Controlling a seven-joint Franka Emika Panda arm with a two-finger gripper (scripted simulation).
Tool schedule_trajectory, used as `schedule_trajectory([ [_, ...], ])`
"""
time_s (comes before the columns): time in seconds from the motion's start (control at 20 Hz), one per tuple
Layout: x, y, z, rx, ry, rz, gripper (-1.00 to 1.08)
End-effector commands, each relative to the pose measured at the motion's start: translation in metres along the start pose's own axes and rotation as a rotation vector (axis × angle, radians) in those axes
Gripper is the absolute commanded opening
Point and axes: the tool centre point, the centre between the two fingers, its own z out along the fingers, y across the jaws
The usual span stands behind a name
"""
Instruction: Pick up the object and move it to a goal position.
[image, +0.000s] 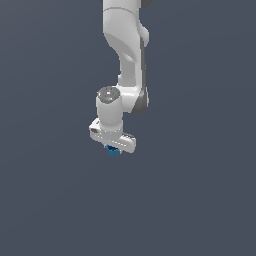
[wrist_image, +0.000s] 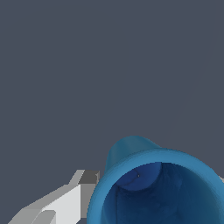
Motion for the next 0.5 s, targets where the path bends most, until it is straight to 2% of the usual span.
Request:
schedule_trajectory([
  [0.0, 0.021, 0.0, -0.021, 0.004, 0.059, 0.029, -1.0],
  [0.45, 0.099, 0.008, -0.133, 0.019, 0.332, 0.171, -1.0],
])
